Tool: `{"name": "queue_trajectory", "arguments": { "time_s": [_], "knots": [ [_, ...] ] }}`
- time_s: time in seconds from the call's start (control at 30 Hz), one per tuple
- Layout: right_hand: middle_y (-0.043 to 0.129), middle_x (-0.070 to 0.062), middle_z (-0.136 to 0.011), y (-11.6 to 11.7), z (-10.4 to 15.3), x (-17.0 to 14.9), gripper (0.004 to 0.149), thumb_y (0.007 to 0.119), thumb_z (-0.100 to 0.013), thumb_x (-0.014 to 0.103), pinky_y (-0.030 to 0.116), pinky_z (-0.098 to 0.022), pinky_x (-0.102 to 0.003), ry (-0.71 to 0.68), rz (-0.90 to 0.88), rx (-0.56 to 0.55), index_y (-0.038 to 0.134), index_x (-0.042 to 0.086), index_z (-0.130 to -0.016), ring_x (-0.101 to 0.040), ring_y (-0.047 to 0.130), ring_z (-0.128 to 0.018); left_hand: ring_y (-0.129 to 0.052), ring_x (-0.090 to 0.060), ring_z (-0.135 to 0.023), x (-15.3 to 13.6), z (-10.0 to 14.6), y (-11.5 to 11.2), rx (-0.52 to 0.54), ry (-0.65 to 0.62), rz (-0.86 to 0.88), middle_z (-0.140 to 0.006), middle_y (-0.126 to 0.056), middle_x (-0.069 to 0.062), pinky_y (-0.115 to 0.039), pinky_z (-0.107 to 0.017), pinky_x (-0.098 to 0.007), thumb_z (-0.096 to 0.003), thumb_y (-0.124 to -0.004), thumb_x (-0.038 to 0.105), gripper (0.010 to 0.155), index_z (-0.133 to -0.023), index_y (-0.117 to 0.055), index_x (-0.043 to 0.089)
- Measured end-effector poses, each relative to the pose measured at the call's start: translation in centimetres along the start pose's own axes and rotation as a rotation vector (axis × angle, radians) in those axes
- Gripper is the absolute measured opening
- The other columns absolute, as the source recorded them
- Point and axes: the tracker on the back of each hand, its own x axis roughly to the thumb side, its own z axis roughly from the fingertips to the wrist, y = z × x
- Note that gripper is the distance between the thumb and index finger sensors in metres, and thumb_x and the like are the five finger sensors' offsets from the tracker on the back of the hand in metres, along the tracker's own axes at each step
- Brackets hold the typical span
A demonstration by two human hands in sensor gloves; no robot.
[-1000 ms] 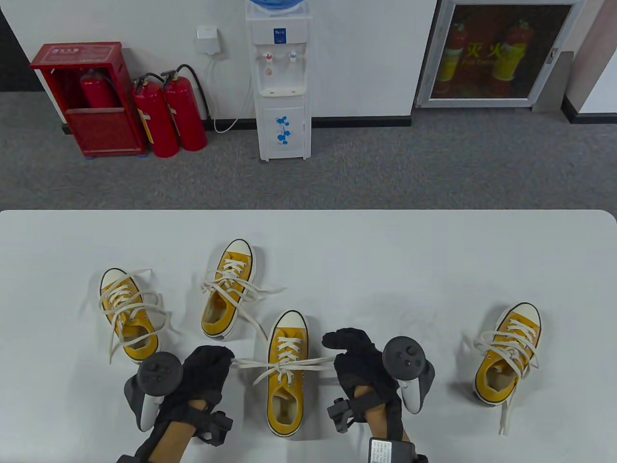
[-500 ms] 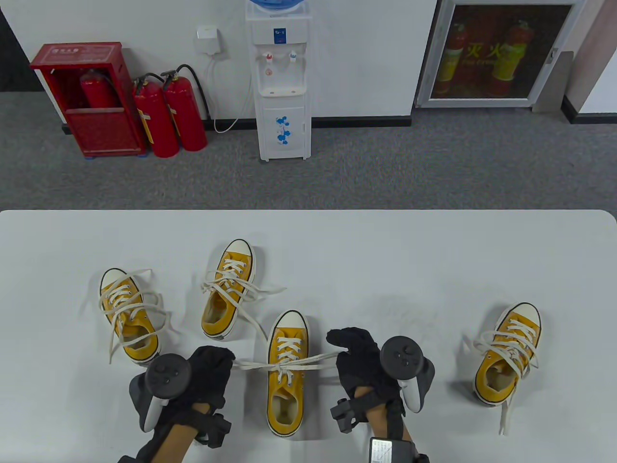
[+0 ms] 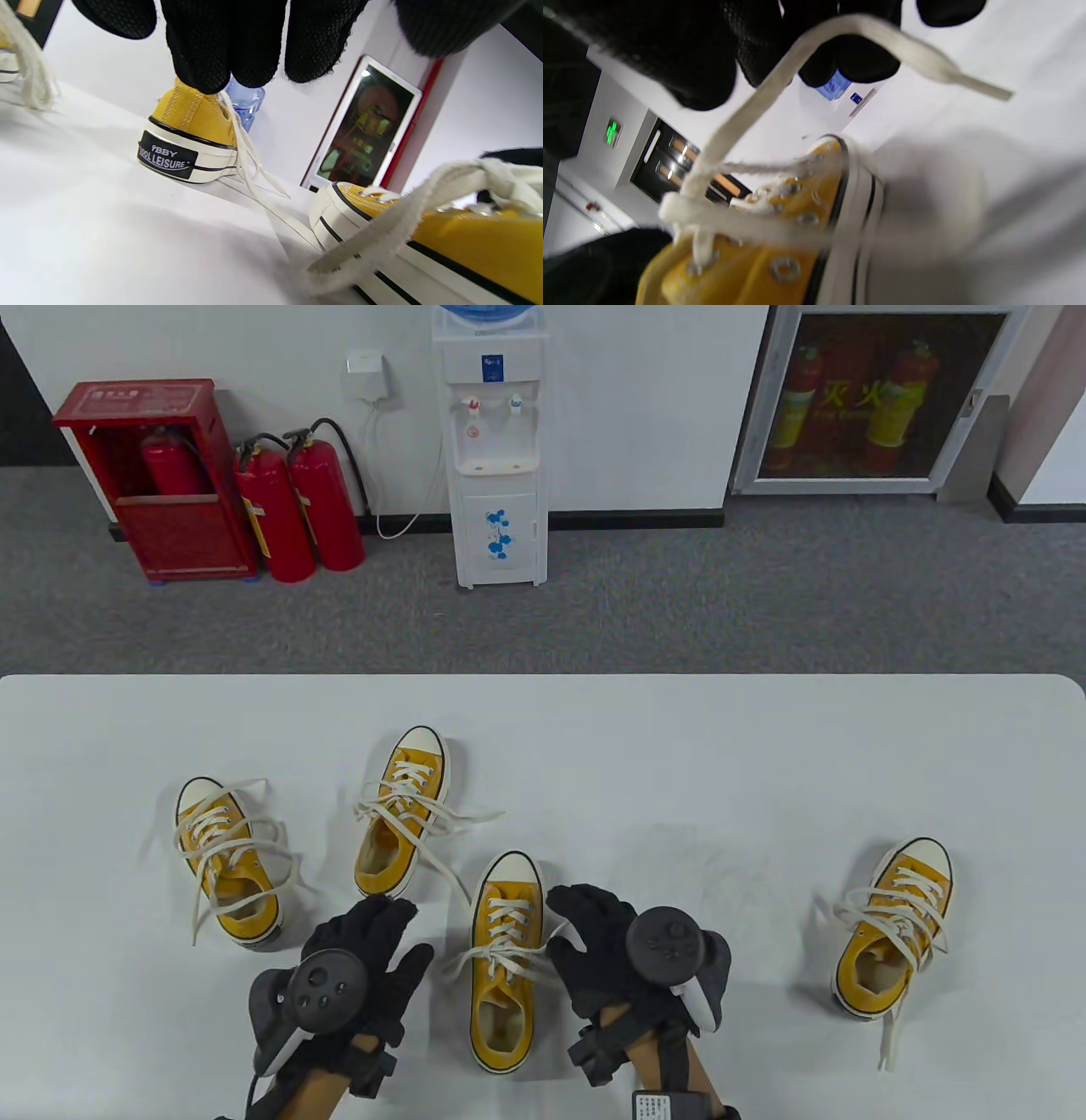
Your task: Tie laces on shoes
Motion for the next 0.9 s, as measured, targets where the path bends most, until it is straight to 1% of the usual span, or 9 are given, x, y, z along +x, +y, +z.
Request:
{"name": "queue_trajectory", "arguments": {
  "time_s": [0.1,0.27,0.43,0.53,0.57,0.67,0.8,0.9],
  "knots": [
    [0.055,-0.006,-0.109,1.0,0.1,0.5,0.073,0.085,-0.042,0.054,0.045,-0.069,-0.068,-0.016,0.066,0.062,0.066,0.021,-0.104,-0.037,0.068,-0.095,-0.071,-0.044,-0.103,0.5,0.1,0.2,-0.012,-0.032,-0.04,-0.117,-0.062,-0.011,-0.046,-0.073,-0.074,-0.0455,-0.067,0.068,0.074,-0.109,-0.062,0.029],
    [0.042,-0.006,-0.113,2.5,0.3,1.3,0.087,0.083,-0.038,0.065,0.045,-0.07,-0.067,-0.019,0.152,0.158,0.055,0.021,-0.108,-0.036,0.066,-0.095,-0.056,-0.046,-0.112,0.9,0.2,0.2,-0.042,-0.059,-0.113,-0.123,-0.05,-0.01,-0.035,-0.075,-0.077,-0.045,-0.065,0.07,0.079,-0.113,-0.053,0.032],
    [0.031,-0.006,-0.115,4.0,0.5,1.7,0.095,0.082,-0.036,0.07,0.047,-0.069,-0.065,-0.005,0.232,0.247,0.049,0.021,-0.11,-0.034,0.067,-0.093,-0.044,-0.048,-0.116,0.9,0.1,-0.1,-0.092,-0.058,-0.173,-0.126,-0.039,-0.01,-0.028,-0.074,-0.078,-0.0446,-0.063,0.072,0.082,-0.115,-0.046,0.033],
    [0.022,-0.005,-0.115,5.0,0.7,1.7,0.1,0.083,-0.036,0.07,0.049,-0.069,-0.063,0.015,0.284,0.299,0.039,0.022,-0.112,-0.031,0.068,-0.091,-0.042,-0.047,-0.116,0.8,0.1,-0.3,-0.105,-0.053,-0.175,-0.126,-0.036,-0.01,-0.026,-0.074,-0.079,-0.0445,-0.062,0.072,0.083,-0.115,-0.044,0.033],
    [0.019,-0.005,-0.114,5.1,0.7,1.8,0.1,0.083,-0.037,0.068,0.05,-0.068,-0.062,0.019,0.296,0.301,0.035,0.022,-0.112,-0.03,0.068,-0.089,-0.042,-0.048,-0.116,0.7,0.1,-0.4,-0.107,-0.052,-0.174,-0.126,-0.036,-0.01,-0.026,-0.074,-0.079,-0.0446,-0.063,0.072,0.083,-0.115,-0.044,0.032],
    [0.016,-0.006,-0.112,6.0,0.9,2.1,0.095,0.085,-0.041,0.057,0.055,-0.066,-0.058,0.035,0.318,0.263,0.031,0.021,-0.111,-0.027,0.072,-0.085,-0.042,-0.047,-0.117,0.8,0.0,-0.7,-0.098,-0.051,-0.179,-0.126,-0.036,-0.009,-0.026,-0.074,-0.079,-0.0446,-0.063,0.072,0.083,-0.115,-0.044,0.033],
    [0.019,-0.009,-0.111,6.4,1.1,2.6,0.085,0.083,-0.043,0.041,0.066,-0.059,-0.05,0.06,0.335,0.203,0.033,0.019,-0.109,-0.024,0.081,-0.074,-0.04,-0.047,-0.117,0.8,0.0,-1.3,-0.13,-0.051,-0.194,-0.127,-0.035,-0.009,-0.024,-0.074,-0.079,-0.0445,-0.063,0.072,0.083,-0.115,-0.044,0.033],
    [0.022,-0.008,-0.111,6.4,1.2,2.7,0.081,0.082,-0.043,0.035,0.071,-0.055,-0.047,0.078,0.349,0.174,0.035,0.02,-0.108,-0.022,0.085,-0.07,-0.04,-0.047,-0.117,0.9,0.0,-1.2,-0.133,-0.05,-0.194,-0.127,-0.034,-0.009,-0.024,-0.074,-0.079,-0.0446,-0.063,0.072,0.083,-0.115,-0.043,0.033]
  ]
}}
